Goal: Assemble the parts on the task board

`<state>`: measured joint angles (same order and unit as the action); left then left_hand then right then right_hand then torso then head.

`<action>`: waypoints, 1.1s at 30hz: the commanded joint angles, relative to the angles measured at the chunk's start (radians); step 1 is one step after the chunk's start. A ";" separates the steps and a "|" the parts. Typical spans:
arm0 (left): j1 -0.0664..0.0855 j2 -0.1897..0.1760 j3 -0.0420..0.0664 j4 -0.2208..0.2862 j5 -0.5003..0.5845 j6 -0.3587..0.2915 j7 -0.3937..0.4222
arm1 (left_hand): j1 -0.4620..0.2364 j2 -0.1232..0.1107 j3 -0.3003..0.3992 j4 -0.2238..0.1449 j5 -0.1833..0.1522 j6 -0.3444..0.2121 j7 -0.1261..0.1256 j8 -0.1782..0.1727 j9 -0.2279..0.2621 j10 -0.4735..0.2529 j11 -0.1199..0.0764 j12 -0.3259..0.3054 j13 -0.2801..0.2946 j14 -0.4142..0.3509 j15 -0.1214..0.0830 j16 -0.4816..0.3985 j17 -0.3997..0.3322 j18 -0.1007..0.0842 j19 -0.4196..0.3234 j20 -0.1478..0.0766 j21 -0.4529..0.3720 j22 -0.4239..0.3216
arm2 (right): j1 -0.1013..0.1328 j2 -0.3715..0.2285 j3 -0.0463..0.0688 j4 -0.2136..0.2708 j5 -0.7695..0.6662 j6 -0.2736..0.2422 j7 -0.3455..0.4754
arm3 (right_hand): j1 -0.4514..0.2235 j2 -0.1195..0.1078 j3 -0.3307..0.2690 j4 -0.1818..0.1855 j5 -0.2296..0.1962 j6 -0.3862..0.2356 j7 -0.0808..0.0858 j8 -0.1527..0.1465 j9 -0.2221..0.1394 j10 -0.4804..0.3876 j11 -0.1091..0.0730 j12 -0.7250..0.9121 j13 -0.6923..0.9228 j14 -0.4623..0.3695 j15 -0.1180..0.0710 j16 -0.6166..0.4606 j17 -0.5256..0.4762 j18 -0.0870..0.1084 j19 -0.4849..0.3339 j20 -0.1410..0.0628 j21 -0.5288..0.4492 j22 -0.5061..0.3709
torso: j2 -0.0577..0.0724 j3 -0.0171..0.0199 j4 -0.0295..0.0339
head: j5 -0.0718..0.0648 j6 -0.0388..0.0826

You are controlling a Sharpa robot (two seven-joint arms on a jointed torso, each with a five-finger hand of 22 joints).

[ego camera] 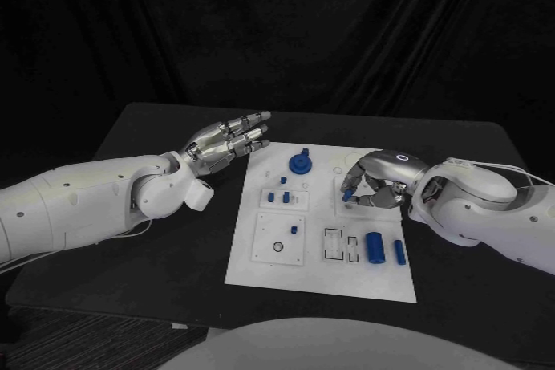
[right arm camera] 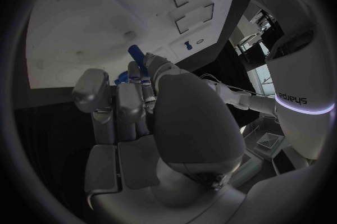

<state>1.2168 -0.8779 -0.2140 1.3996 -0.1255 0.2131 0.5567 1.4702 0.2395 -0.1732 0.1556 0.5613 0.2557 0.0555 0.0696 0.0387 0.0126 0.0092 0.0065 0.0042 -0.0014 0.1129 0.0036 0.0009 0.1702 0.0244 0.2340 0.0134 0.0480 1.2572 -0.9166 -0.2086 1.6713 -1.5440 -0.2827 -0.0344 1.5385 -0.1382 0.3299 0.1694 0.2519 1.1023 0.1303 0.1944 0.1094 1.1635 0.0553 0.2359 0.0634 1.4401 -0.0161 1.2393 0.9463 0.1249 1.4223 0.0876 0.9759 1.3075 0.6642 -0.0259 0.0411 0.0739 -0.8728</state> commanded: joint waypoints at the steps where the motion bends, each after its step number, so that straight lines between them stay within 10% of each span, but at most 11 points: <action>1: -0.002 0.001 0.001 0.000 0.001 0.017 0.007 | 0.003 0.002 0.001 -0.005 0.006 0.009 -0.001 0.005 0.001 0.000 0.010 -0.002 0.001 0.001 0.005 -0.004 -0.001 0.010 -0.001 0.006 0.001 0.000 | 0.020 -0.009 0.001 0.025 -0.002 -0.063 -0.004 | -0.002 0.013 0.000 -0.008 0.008 0.023 -0.016 0.006 0.031 0.008 0.001 -0.007 0.001 0.000 -0.007 0.002 0.000 -0.021 -0.002 -0.007 0.004 0.126 | 0.000 0.0000 -0.0003 | 0.003 0.000; 9: -0.002 0.003 0.001 -0.003 0.001 0.016 0.007 | 0.002 0.002 0.001 -0.006 0.006 0.012 0.000 0.006 0.001 0.000 0.010 -0.001 0.001 0.001 0.005 -0.004 -0.001 0.010 -0.001 0.006 0.002 0.001 | 0.079 -0.022 0.001 0.115 0.000 -0.045 -0.015 | -0.005 0.011 -0.002 -0.009 0.009 0.026 -0.017 0.009 0.035 0.012 0.000 -0.011 0.001 0.000 -0.008 0.002 0.000 -0.021 -0.002 -0.008 0.005 0.126 | 0.000 -0.0005 0.0000 | 0.005 0.000; 17: -0.003 0.003 0.001 -0.003 0.001 0.015 0.011 | 0.002 0.002 0.002 -0.006 0.007 0.007 -0.001 0.005 0.001 -0.001 0.010 -0.002 0.001 0.001 0.005 -0.004 -0.001 0.010 0.000 0.006 0.002 0.001 | 0.090 0.049 0.001 0.139 0.051 0.025 0.009 | -0.001 0.010 0.001 -0.016 0.022 0.021 -0.017 0.007 0.042 0.017 0.000 -0.021 0.001 0.002 -0.009 0.002 0.002 -0.022 -0.001 -0.010 0.009 0.127 | 0.000 -0.0002 -0.0002 | 0.007 0.000; 33: -0.003 0.004 0.001 0.000 0.001 0.010 0.015 | 0.001 0.004 0.003 -0.009 0.008 0.009 -0.002 0.006 0.001 -0.001 0.009 -0.002 0.001 0.001 0.005 -0.004 -0.001 0.010 0.000 0.006 0.002 0.001 | -0.015 0.251 0.001 0.036 0.070 0.120 0.065 | 0.014 0.012 0.015 -0.041 0.055 0.015 -0.013 0.005 0.056 0.029 0.000 -0.037 0.002 0.004 -0.010 0.001 0.004 -0.021 -0.002 -0.011 0.007 0.127 | 0.000 0.0000 -0.0001 | 0.024 0.000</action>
<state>1.2154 -0.8755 -0.2139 1.3966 -0.1255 0.2145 0.5542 1.4702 0.2395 -0.1705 0.1530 0.5652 0.2628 0.0554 0.0696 0.0385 0.0122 0.0161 0.0065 0.0040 -0.0014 0.1127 0.0036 0.0015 0.1701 0.0244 0.2339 0.0134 0.0480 1.2498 -0.6712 -0.2082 1.7137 -1.4817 -0.1971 0.0059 1.5423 -0.1283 0.3461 0.1358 0.3013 1.1004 0.1282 0.1981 0.1093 1.1865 0.0535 0.2020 0.0645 1.4437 -0.0196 1.2396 0.9496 0.1088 1.4223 0.0805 0.9841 1.3073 0.6642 -0.0261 0.0411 0.0954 -0.8728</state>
